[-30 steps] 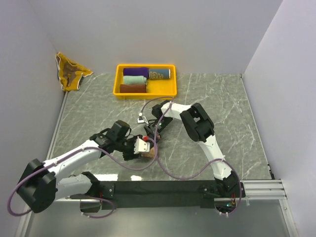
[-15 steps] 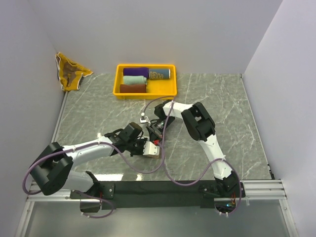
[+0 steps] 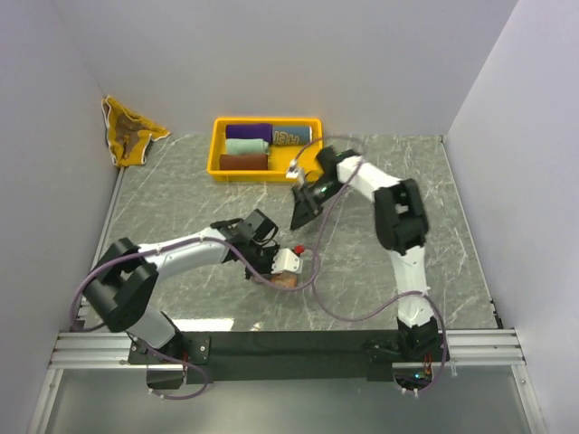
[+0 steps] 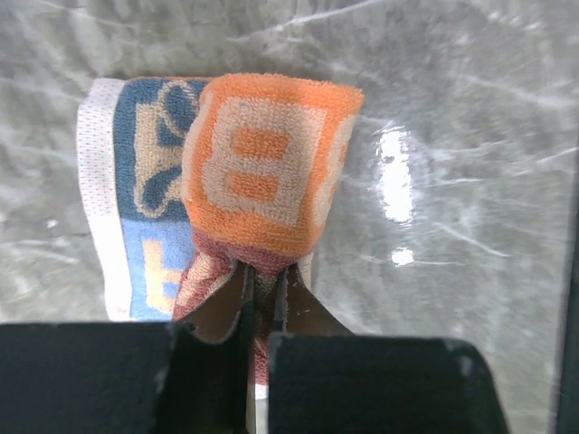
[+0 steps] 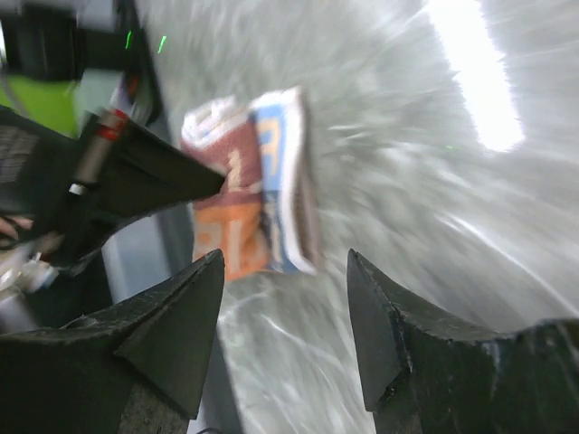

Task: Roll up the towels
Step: Roll the towel

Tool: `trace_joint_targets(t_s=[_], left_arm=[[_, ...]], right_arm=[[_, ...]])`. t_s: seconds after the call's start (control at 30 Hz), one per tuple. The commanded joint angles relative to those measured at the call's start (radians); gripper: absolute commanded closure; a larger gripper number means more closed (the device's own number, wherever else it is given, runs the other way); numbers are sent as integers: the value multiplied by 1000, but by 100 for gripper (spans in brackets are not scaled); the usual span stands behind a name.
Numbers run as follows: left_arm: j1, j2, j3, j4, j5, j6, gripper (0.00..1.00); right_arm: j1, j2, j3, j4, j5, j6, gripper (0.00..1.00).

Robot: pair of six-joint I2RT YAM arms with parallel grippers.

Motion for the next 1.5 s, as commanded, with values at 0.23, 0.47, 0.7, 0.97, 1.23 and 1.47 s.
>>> trace_joint_targets(t_s=[0.23, 0.47, 0.7, 0.97, 1.23, 1.47], left_arm=[[99, 427, 315, -435, 152, -216, 99], [177, 734, 559, -565, 161, -216, 99], [243, 874, 722, -578, 139, -213, 99], [276, 934, 783, -585, 119, -205, 96], [302, 962, 789, -593, 161, -214, 93], [308, 969, 802, -596, 185, -210, 92]], right_arm=[[-302, -594, -373, 368, 158, 139, 39], [-327, -927, -655, 380, 321, -5, 43], [-240, -1109, -863, 414, 388, -17, 44], [155, -949, -785, 530, 581, -31, 36], [469, -793, -739, 664, 750, -157, 37], [573, -623, -721, 717, 841, -221, 38]])
